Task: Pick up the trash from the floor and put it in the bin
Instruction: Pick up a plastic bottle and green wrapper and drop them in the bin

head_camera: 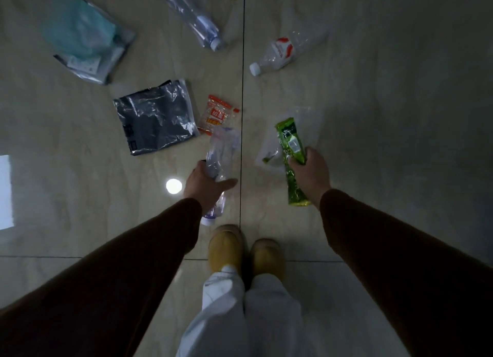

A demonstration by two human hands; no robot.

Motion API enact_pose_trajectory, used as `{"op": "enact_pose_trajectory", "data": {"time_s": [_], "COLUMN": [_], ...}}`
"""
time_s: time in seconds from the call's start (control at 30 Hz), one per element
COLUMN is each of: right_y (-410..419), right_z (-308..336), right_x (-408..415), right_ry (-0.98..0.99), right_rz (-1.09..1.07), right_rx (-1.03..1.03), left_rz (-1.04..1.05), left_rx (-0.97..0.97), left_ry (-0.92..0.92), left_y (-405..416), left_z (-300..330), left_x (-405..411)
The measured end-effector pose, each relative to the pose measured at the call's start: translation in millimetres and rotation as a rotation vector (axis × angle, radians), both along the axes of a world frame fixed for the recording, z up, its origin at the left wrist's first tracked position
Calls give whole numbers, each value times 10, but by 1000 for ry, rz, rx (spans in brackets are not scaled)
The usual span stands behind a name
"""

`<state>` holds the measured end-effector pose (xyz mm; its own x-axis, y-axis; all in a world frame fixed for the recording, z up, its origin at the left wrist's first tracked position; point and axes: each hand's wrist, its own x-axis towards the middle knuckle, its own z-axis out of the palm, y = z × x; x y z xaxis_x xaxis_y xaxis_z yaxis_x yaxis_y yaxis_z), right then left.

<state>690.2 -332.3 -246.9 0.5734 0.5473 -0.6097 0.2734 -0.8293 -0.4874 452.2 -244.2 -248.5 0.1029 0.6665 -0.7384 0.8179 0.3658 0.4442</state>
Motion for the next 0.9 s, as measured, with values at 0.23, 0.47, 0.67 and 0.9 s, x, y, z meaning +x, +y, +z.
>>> {"op": "enact_pose_trajectory", "data": {"time_s": [0.23, 0.47, 0.67, 0.9], "right_y": [148, 547, 761, 1443], "right_z": [1450, 2165, 2361, 2661], "right_x": [547, 1316, 2149, 2964], "right_ry": [3, 54, 31, 22], "right_rz": [0, -94, -94, -45], "right_rx": [97, 213, 213, 346], "left_rz": [144, 81, 84, 130], "left_rx": [-188, -143, -141, -127], "left_ry": [-143, -185, -197, -292], "left_y": [298, 906, 1171, 1600], "left_z": [1302, 1881, 2149, 2431], "left_x": [588, 1445, 2345, 3169]}}
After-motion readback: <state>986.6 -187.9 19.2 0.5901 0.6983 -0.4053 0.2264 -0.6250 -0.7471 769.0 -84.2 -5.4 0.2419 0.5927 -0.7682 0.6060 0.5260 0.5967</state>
